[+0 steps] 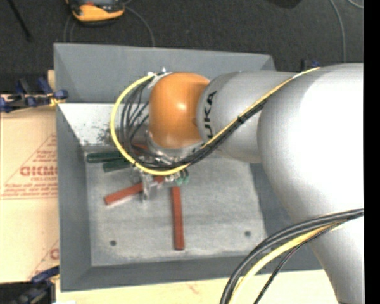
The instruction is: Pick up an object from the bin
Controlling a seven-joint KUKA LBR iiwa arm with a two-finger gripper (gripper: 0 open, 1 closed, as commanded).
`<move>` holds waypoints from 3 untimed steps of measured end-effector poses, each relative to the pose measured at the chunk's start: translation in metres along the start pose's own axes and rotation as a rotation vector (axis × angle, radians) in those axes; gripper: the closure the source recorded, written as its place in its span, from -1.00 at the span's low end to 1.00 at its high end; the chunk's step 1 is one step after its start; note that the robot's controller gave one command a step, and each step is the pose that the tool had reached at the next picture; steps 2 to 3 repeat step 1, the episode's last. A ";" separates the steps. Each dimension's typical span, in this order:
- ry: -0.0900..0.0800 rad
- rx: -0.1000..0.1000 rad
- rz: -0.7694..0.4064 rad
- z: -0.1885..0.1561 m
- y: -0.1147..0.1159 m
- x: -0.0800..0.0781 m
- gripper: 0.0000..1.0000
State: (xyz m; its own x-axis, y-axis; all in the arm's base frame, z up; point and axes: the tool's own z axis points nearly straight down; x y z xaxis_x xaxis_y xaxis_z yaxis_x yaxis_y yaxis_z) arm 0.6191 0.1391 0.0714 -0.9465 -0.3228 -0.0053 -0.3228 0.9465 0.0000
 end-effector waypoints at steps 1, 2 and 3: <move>-0.003 0.002 -0.039 -0.165 -0.011 0.014 1.00; -0.003 0.002 -0.039 -0.165 -0.011 0.014 1.00; -0.003 0.002 -0.039 -0.165 -0.011 0.014 1.00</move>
Offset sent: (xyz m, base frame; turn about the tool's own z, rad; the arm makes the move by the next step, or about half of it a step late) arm 0.0000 0.0000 0.0000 0.0000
